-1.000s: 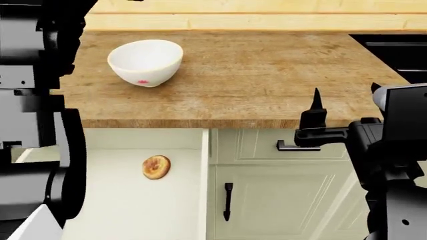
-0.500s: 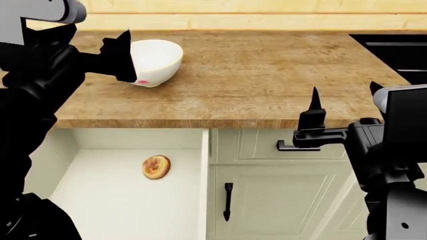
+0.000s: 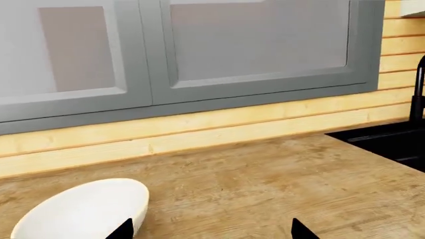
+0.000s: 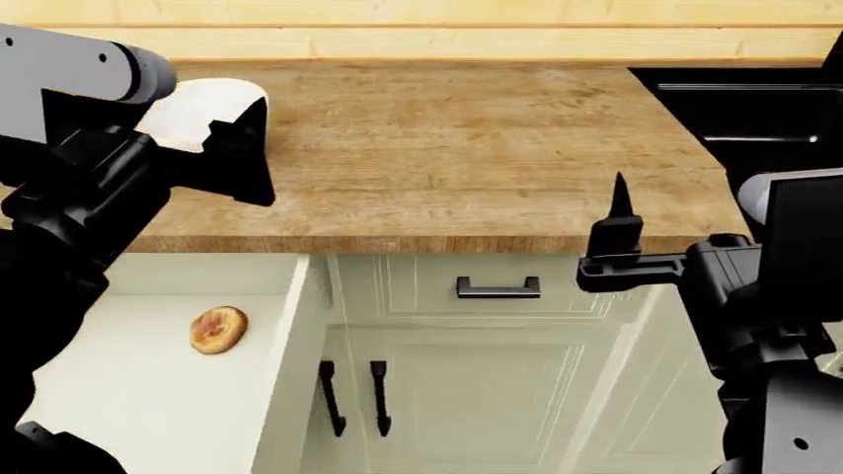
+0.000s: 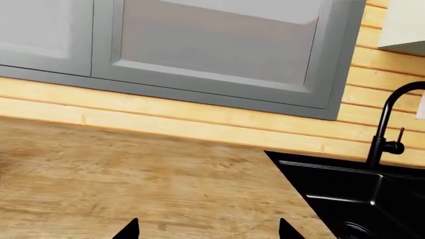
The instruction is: Place the bar in the bowl and close the drawer.
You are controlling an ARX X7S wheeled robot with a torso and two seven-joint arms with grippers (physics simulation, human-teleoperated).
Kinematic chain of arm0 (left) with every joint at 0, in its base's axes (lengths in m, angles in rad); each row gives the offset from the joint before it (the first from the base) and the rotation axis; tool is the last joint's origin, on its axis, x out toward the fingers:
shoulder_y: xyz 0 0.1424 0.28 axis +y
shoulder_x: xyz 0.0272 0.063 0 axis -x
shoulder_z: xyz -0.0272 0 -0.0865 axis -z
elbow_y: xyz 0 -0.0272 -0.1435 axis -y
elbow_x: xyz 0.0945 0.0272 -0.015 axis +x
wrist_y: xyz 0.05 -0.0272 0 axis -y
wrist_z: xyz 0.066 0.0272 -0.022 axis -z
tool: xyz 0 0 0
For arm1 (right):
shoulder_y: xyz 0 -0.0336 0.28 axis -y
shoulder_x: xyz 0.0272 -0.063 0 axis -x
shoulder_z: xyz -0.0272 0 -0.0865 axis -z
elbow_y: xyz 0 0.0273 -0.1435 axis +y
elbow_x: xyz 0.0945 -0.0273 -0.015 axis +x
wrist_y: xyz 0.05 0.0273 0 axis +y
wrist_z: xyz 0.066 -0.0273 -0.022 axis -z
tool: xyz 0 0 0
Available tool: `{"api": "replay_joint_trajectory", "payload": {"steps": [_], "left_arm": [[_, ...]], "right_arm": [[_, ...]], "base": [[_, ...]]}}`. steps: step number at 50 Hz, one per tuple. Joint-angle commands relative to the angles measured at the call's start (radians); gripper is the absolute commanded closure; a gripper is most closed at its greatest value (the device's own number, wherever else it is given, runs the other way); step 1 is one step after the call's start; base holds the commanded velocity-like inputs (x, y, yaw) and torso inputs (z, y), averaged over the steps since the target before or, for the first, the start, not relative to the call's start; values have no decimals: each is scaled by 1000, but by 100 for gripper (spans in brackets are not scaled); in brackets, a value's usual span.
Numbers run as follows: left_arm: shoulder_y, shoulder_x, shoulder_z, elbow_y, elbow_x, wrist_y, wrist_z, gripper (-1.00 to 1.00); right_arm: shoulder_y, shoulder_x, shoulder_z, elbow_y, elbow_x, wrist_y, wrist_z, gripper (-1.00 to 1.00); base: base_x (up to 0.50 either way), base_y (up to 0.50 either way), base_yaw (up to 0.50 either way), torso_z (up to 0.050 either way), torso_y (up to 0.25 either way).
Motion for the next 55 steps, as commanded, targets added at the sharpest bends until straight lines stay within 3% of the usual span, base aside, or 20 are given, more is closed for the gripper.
{"api": "replay_joint_trajectory", "payload": {"steps": [1, 17, 27, 55], "left_arm": [[9, -11, -5, 4, -49, 3, -35, -100], [5, -21, -12, 4, -90, 2, -64, -100], [17, -27, -22, 3, -112, 11, -79, -100], [40, -46, -27, -7, -167, 41, -123, -100]], "right_arm": [[1, -5, 3, 3, -10, -4, -12, -100], [22, -4, -10, -5, -37, 20, -31, -100], [11, -19, 9, -14, -43, -14, -44, -100], [-19, -26, 7, 0, -43, -63, -46, -100]], "base": [[0, -500, 0, 0, 0], [0, -500, 0, 0, 0], [0, 0, 28, 0, 0], [2, 0, 500, 0, 0]]}}
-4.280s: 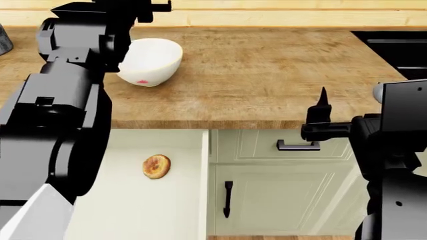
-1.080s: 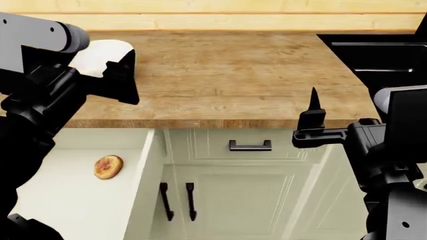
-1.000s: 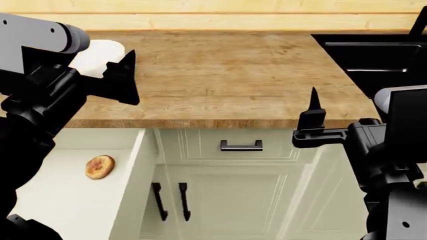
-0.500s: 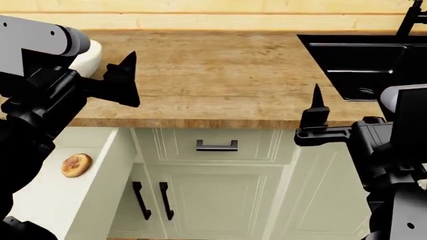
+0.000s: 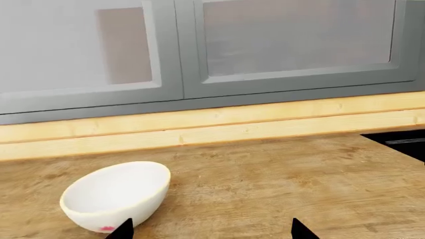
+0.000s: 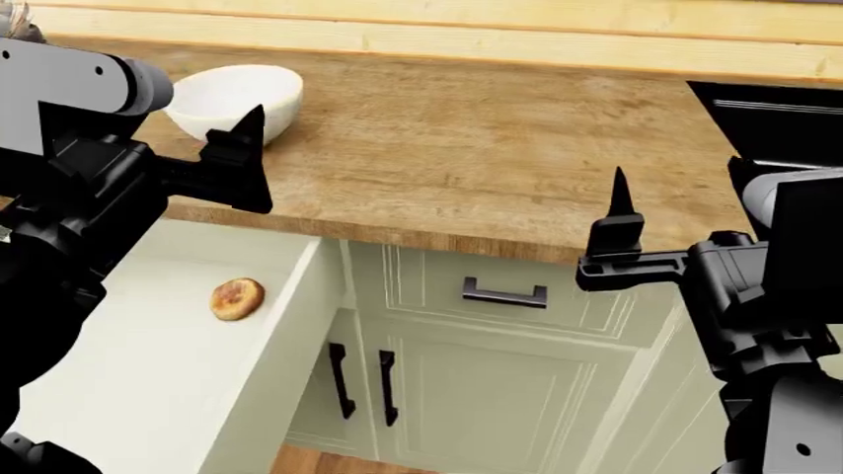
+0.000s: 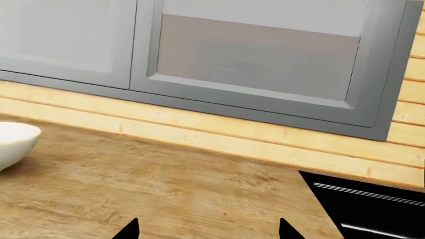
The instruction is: Place the bar in the bowl and close the drawer.
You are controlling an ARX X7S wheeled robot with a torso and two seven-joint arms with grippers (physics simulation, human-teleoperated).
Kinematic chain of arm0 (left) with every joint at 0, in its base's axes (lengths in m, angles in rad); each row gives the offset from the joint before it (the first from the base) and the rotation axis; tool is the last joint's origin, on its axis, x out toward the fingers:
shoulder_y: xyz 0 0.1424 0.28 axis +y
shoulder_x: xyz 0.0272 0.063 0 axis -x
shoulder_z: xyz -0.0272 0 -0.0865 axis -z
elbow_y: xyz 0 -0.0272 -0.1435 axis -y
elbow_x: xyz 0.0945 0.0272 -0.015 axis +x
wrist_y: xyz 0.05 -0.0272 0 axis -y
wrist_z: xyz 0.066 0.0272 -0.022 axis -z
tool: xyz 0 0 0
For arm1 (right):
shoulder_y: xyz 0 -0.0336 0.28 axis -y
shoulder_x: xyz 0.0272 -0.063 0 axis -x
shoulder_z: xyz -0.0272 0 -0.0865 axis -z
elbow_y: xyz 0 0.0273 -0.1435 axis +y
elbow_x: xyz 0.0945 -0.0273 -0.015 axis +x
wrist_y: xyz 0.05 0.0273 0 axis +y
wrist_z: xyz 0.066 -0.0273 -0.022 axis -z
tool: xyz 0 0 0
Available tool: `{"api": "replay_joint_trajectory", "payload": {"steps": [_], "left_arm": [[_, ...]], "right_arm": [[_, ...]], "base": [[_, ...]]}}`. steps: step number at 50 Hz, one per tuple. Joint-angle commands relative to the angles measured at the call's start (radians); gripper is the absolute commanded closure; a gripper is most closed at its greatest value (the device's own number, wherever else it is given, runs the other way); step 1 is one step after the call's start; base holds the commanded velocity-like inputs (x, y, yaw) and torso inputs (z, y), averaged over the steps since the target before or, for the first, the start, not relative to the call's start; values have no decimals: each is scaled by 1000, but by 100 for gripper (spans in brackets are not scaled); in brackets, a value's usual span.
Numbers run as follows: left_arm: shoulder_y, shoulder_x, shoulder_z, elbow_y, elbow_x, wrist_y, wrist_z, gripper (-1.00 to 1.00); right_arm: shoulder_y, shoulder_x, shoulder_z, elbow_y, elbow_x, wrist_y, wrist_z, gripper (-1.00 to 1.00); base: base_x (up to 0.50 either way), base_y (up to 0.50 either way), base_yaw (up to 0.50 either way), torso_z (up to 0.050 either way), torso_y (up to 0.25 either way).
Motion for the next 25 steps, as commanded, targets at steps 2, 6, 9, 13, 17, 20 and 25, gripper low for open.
{"api": "replay_joint_trajectory", "payload": {"steps": [2, 6, 9, 13, 17, 20, 25], "left_arm": [[14, -9, -4, -1, -27, 13, -21, -100], [19, -13, -3, 0, -35, 19, -28, -100], [22, -14, -5, -4, -40, 25, -32, -100], [24, -19, -7, -5, -46, 27, -35, -100], [16, -19, -16, -2, -56, 15, -41, -100], [19, -20, -13, -2, -60, 19, -44, -100], [19, -23, -12, -6, -67, 23, -51, -100]], "right_arm": [[-8, -1, -1, 1, -1, -12, -2, -100], [-7, 1, -6, 1, -3, -11, -1, -100], [-6, 1, -7, 2, -4, -11, 0, -100], [-7, -1, -8, 4, -4, -13, 1, -100], [-7, -2, -5, 6, -3, -14, 1, -100], [-5, -1, -9, 1, -6, -9, 0, -100], [-4, 0, -8, 2, -5, -10, -2, -100]], "base": [[6, 1, 500, 0, 0], [4, 1, 500, 0, 0], [3, 1, 500, 0, 0], [4, 1, 500, 0, 0], [1, 0, 500, 0, 0], [1, 0, 500, 0, 0], [4, 1, 500, 0, 0]]}}
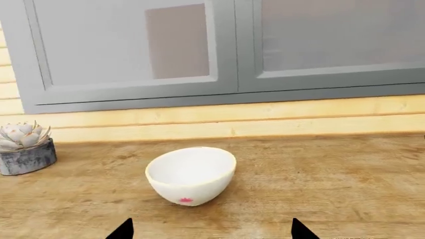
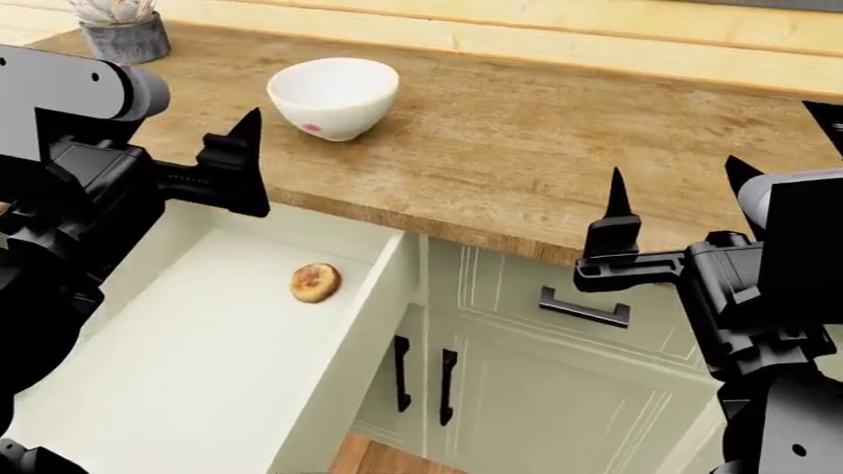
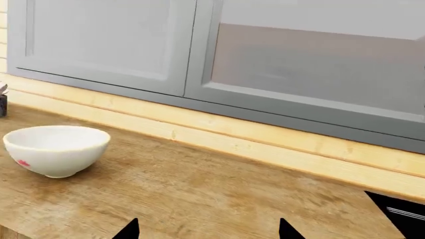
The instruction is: Place the bar in the bowl and close the drawer.
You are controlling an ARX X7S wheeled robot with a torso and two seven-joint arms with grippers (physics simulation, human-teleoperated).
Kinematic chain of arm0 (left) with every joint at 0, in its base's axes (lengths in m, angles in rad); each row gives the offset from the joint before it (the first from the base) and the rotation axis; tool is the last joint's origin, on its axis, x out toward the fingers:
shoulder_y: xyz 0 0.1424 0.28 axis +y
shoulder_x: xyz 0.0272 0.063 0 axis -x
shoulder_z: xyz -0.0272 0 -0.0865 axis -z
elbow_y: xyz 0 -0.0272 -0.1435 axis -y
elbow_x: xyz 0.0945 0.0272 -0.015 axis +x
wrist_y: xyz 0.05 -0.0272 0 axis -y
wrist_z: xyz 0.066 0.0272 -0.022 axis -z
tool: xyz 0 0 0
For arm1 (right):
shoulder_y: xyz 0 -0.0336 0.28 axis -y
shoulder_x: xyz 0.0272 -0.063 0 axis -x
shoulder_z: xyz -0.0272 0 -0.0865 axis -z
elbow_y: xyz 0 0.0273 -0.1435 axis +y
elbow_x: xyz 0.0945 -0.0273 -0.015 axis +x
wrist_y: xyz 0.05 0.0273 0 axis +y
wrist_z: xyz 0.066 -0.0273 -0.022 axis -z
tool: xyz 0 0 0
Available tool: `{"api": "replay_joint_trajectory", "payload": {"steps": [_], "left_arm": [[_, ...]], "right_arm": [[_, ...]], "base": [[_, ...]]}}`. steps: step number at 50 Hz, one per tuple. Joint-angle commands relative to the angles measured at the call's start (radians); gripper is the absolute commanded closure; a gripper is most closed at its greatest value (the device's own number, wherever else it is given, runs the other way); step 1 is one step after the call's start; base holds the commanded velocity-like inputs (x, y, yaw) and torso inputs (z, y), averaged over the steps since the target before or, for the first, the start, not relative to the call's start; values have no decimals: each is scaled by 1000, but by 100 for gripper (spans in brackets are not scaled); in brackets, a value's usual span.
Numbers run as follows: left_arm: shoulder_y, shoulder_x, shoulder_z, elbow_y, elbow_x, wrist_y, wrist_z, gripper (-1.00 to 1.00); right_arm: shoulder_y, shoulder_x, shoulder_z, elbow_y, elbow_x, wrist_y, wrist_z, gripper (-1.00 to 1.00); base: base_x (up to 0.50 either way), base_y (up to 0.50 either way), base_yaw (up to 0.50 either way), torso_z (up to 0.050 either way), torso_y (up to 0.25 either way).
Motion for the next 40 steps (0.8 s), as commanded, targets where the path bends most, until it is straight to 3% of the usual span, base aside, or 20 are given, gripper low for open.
{"api": "replay_joint_trajectory", "payload": {"steps": [1, 40], "left_arm": [[2, -6, -1, -3, -19, 5, -15, -100], [18, -32, -5, -17, -71, 38, -57, -100]], "right_arm": [[2, 0, -3, -2, -2, 2, -2, -100], [-7, -8, -7, 6, 1, -18, -2, -100]], "base": [[0, 0, 500, 0, 0], [6, 3, 500, 0, 0]]}}
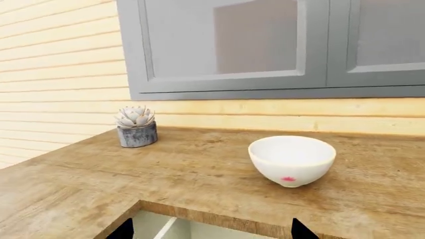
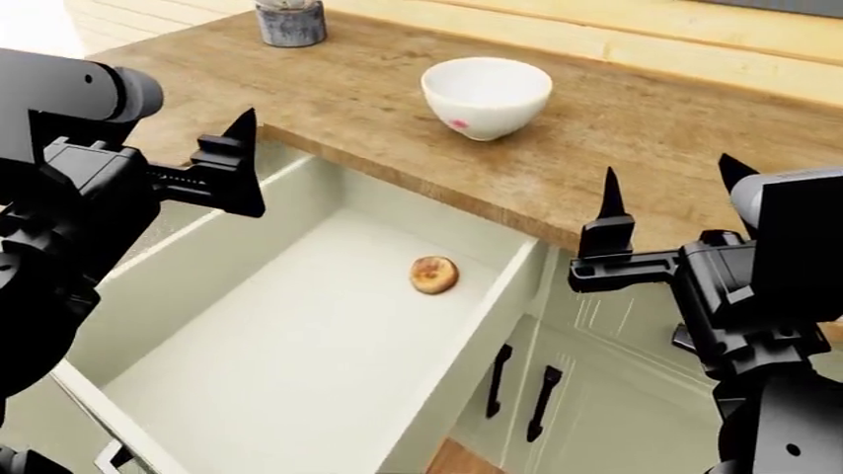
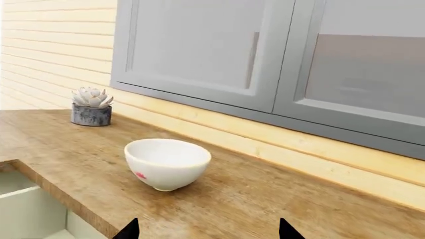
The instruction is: Place the bar in the bowl and close the drawer.
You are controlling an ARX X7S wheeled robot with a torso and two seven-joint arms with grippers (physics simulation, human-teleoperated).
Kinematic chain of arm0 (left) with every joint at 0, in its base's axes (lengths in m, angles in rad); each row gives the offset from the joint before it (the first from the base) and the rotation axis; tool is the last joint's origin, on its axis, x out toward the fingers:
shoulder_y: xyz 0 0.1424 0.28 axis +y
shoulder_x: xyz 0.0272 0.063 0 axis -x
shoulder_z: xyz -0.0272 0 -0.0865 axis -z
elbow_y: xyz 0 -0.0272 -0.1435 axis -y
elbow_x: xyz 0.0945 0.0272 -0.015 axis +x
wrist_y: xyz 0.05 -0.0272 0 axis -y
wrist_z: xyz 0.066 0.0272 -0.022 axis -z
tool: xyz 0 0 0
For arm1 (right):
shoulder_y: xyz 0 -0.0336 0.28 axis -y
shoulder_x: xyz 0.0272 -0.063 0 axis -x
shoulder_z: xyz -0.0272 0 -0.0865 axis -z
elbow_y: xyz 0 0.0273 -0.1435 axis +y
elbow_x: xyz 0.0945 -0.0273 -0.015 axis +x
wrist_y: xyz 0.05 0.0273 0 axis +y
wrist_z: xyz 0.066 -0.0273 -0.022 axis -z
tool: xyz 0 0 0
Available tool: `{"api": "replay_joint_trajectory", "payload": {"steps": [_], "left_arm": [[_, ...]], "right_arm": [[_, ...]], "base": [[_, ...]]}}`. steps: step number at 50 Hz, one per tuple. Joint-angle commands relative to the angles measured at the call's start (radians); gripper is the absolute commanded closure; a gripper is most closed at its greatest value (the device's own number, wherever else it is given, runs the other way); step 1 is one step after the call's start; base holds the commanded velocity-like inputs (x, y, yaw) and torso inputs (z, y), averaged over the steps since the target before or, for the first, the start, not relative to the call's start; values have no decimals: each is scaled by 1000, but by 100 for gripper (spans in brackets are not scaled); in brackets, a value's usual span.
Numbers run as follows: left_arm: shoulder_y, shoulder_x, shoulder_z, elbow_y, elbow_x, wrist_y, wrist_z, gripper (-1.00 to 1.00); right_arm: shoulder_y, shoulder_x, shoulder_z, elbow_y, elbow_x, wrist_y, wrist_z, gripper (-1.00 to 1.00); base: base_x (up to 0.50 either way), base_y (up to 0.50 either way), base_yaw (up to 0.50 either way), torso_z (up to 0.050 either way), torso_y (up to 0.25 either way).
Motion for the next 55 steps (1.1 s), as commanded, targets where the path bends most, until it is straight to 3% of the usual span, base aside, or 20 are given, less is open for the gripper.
{"api": "replay_joint_trajectory", "payload": {"steps": [1, 55], "left_arm": [[7, -6, -1, -5, -15, 12, -13, -100], [30, -37, 2, -21, -71, 53, -57, -100]], "right_arm": [[-6, -3, 6, 4, 5, -10, 2, -100], [-6, 5, -16, 7, 6, -8, 23, -100]], "base": [[10, 6, 500, 0, 0], [7, 7, 470, 0, 0]]}}
